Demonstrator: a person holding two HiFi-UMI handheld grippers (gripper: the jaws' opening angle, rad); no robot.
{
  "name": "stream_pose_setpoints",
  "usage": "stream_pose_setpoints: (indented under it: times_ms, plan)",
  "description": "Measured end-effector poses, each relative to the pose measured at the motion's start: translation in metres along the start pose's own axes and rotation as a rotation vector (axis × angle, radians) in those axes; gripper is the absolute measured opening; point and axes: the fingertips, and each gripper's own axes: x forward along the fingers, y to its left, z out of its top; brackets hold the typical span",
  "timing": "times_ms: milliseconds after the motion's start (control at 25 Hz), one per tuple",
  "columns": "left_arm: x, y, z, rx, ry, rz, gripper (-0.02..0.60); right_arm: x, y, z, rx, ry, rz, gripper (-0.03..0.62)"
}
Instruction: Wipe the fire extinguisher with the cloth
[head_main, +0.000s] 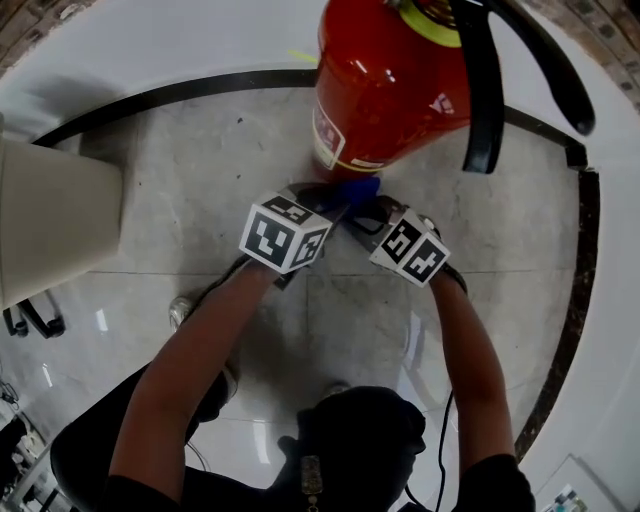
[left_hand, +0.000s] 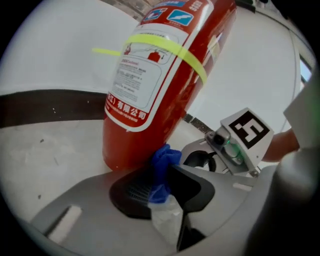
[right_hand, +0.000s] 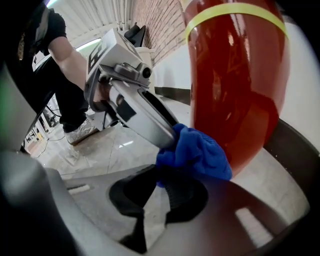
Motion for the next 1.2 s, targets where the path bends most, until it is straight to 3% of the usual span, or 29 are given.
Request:
stream_pose_setpoints:
  times_ms: [160, 360, 600, 720, 1200]
  plan:
    - [-0.006, 0.027, -0.011, 0.061, 0.035, 0.129, 0.069, -0.006, 0.0, -0.001, 0.044, -0.027, 0.002, 0.048]
    - [-0.014, 0.06, -0.004, 0.068, 0.036, 0.193, 0.067, -0.012, -0.003, 0.008, 0.082, -0.037, -0.018, 0.048]
    - [-0.011, 0.083, 0.009, 0.128, 0.038, 0.214, 0.067, -0.013, 0.004, 0.024, 0.118, -0.03, -0.046, 0.048]
    - [-0.008, 0.091, 0.01, 0.128, 0.045, 0.225, 0.067, -0.013, 0.014, 0.025, 0.11, 0.002, -0.04, 0.002]
    - [0.001, 0.131, 0.037, 0.08, 0.011, 0.193, 0.066, -0.004, 0.03, 0.055, 0.141, 0.054, 0.001, 0.002]
